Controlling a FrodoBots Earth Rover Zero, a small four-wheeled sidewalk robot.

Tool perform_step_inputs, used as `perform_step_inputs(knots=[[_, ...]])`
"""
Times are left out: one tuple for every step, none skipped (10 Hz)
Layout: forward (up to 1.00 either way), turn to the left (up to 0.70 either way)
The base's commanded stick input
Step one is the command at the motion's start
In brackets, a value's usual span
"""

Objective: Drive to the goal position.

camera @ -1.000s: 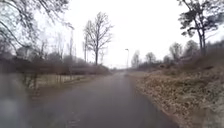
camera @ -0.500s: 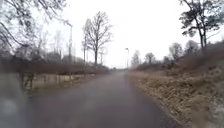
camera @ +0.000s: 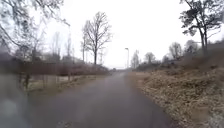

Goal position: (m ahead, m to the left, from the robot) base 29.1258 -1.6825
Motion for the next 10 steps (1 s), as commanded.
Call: perform_step_inputs(knots=[[0.70, 0.00], [0.70, 0.00], [0.70, 0.00], [0.70, 0.00], [0.70, 0.00], [0.70, 0.00], [0.70, 0.00], [0.70, 0.00], [0.70, 0.00], [0.70, 0.00]])
